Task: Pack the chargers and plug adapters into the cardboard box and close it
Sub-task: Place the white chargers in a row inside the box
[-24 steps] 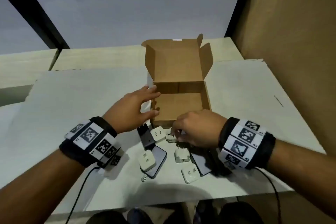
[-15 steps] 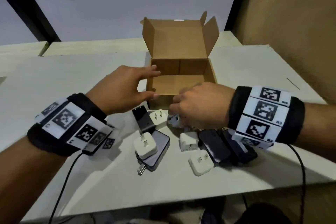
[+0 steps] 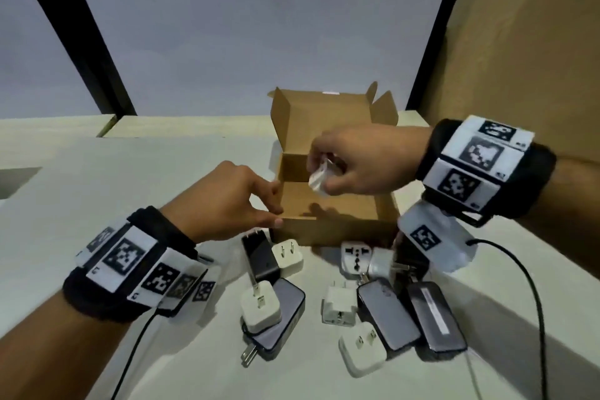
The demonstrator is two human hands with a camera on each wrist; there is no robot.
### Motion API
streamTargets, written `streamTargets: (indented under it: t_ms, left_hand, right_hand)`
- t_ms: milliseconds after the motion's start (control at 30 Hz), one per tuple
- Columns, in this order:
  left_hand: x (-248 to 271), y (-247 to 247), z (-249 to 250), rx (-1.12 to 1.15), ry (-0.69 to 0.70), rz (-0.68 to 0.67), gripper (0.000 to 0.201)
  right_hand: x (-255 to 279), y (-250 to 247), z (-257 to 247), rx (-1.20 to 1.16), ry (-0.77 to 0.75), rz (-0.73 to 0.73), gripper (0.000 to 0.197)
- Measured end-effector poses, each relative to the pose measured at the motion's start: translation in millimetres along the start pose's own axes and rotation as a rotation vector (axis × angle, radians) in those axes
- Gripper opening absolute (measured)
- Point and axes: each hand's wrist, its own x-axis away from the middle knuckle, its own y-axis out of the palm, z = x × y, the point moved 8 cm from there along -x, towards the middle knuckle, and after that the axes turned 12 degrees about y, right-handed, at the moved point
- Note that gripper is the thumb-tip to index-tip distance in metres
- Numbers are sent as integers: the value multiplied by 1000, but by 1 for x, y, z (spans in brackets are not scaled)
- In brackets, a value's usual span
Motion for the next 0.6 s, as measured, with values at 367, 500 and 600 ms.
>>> streamTargets:
  t_ms: [367, 500, 600]
  left_hand:
    - [-18, -11, -22, 94, -35, -80, 19]
    - [-18, -11, -24, 100, 19, 28, 19]
    - [-19, -10, -15, 90, 93, 74, 28]
  right_hand:
    - [-82, 19, -1, 201, 49, -126, 25]
    - [-91, 41, -9, 306, 3, -172, 14]
    - [-91, 47, -15, 345, -25, -187, 23]
